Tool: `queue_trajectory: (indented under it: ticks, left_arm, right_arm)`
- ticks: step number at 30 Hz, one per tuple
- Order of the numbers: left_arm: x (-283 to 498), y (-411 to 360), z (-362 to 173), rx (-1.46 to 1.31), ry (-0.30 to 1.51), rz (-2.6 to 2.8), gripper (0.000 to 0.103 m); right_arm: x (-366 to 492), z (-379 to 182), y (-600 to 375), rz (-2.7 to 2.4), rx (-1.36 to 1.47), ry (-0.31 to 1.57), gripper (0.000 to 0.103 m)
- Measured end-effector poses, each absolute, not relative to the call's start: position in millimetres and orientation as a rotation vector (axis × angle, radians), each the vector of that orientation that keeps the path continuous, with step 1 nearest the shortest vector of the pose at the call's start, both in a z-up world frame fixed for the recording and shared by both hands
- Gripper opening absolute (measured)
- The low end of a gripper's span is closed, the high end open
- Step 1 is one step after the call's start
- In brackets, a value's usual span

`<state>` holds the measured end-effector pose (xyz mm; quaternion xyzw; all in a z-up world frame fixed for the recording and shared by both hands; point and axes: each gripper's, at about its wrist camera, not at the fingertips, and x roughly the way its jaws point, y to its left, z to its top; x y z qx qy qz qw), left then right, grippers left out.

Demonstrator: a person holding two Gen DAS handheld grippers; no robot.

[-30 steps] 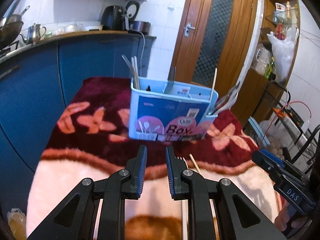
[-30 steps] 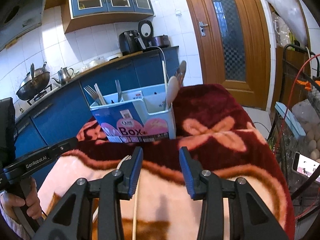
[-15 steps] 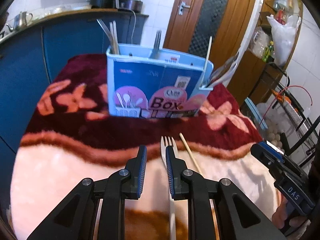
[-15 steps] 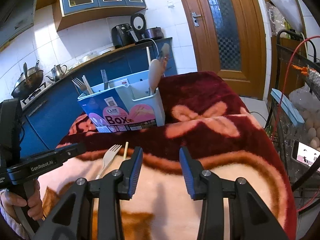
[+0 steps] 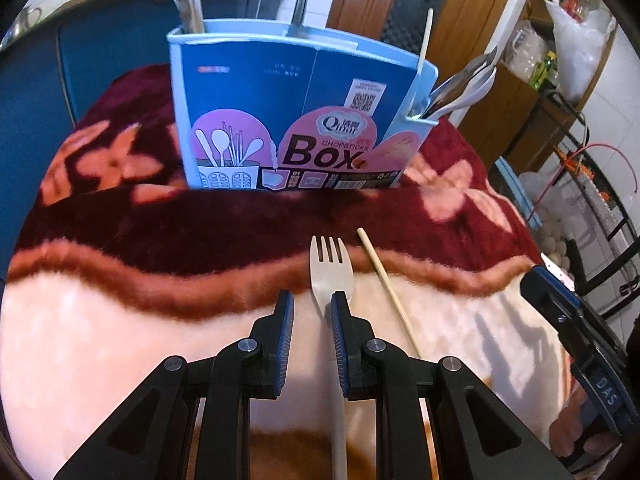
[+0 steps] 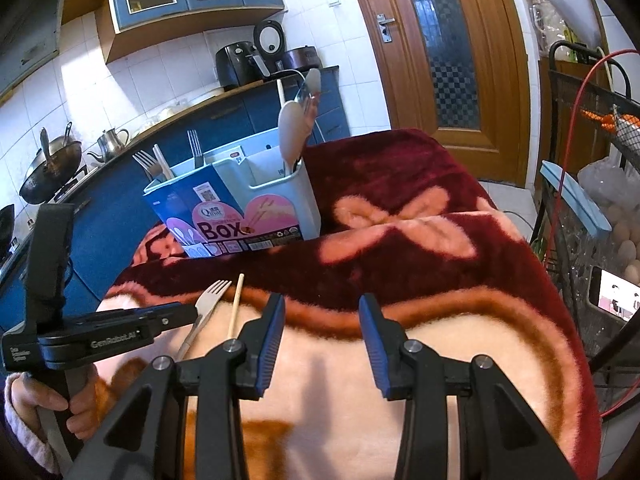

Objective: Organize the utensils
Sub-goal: 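Move both tools back over the white fork and wooden chopstick on the blanket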

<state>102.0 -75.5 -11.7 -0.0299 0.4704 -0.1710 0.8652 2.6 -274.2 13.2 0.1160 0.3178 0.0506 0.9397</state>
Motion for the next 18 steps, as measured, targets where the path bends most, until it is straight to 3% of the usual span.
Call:
queue_trajectory:
  ticks: [18]
  left_arm:
    - [113.8, -89.3, -13.1, -0.059, 0.987, -0.421, 0.024]
  right_arm:
    - [5.2, 5.9, -278.3, 0.1, 0.261, 0.659, 0.042]
